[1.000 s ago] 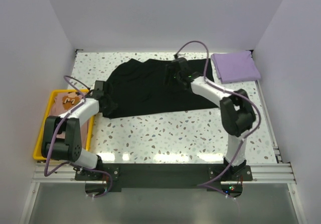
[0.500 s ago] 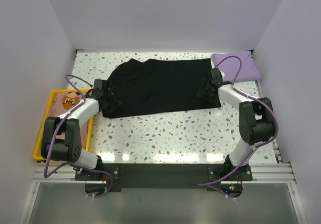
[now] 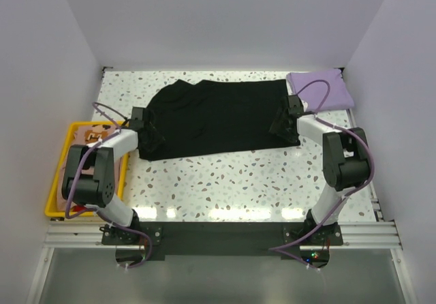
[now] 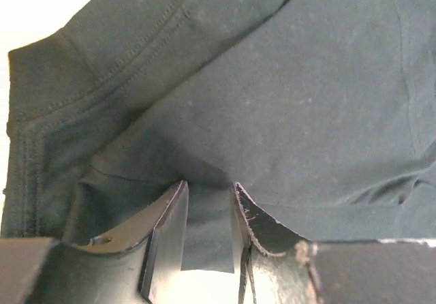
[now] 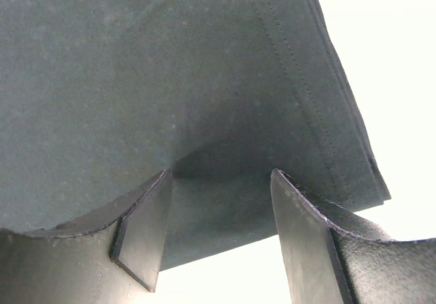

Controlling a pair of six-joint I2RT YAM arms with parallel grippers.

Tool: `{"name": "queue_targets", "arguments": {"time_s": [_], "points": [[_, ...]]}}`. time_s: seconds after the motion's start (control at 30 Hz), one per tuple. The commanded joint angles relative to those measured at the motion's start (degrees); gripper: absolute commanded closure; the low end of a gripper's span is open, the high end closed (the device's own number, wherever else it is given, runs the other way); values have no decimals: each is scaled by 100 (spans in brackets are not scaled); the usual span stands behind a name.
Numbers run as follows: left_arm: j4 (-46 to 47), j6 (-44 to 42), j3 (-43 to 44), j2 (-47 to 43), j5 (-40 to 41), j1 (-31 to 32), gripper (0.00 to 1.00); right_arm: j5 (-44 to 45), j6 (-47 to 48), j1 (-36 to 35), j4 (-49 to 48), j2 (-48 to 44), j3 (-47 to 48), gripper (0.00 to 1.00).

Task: Fold and stack the t-shirts
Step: Fold the tshirt

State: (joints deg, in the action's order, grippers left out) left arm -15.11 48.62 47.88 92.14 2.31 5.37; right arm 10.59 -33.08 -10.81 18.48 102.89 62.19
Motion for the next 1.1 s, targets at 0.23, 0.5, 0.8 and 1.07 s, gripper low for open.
{"name": "queue_targets", "arguments": {"time_s": [0.23, 0.5, 0.8, 1.07], "points": [[-87, 297, -841, -345, 437, -9, 64, -408, -568, 88, 305, -322, -1085, 38], [-404, 271, -1456, -1329, 508, -9, 64, -593, -779, 237, 998, -1323, -1806, 41], [-791, 411, -2370, -2700, 139, -9, 64, -857, -1490, 246, 2007, -3614, -3195, 42], [-950, 9, -1555, -3343, -204, -9, 54, -681, -993, 246, 2530, -4972, -2495, 41]]}}
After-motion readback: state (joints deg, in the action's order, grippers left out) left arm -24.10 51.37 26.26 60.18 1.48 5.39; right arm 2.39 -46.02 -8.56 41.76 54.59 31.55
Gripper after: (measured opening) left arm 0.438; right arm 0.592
